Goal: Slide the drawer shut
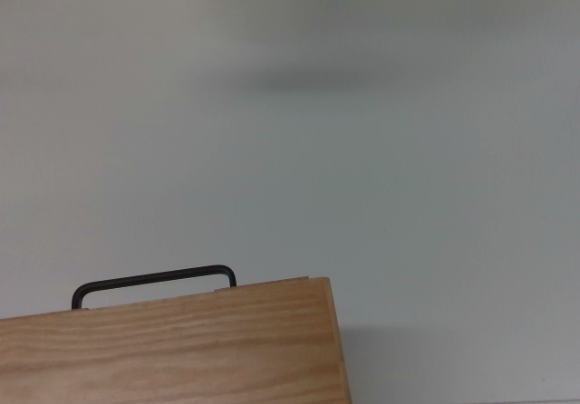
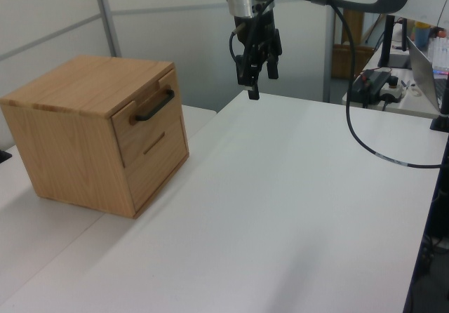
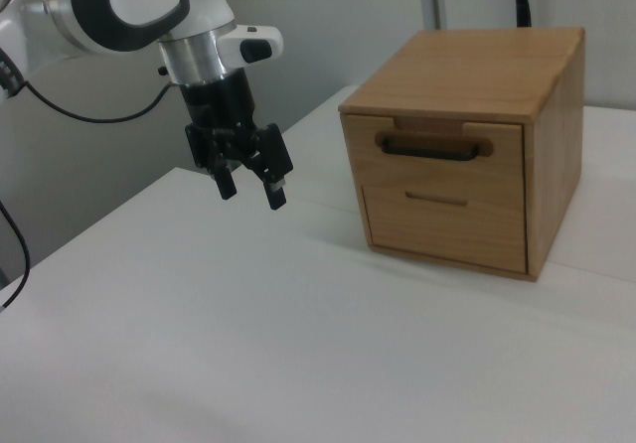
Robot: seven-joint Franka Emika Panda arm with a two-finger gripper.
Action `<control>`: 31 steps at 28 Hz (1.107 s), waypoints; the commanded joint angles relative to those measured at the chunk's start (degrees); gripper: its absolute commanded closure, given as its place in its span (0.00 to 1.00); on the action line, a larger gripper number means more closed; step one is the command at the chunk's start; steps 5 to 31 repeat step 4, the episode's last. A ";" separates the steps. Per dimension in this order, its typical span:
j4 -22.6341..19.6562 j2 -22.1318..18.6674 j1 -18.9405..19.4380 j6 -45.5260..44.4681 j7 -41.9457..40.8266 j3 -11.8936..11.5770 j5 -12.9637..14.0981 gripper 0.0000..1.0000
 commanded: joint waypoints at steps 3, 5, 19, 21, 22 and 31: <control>-1.34 -0.84 0.12 1.00 0.58 0.12 1.30 0.00; -1.34 -0.84 0.21 1.00 0.58 0.12 1.31 0.00; -1.34 -0.84 0.21 1.00 0.58 0.12 1.31 0.00; -1.34 -0.84 0.21 1.00 0.58 0.12 1.31 0.00; -1.34 -0.84 0.21 1.00 0.58 0.12 1.31 0.00; -1.34 -0.84 0.21 1.00 0.58 0.12 1.31 0.00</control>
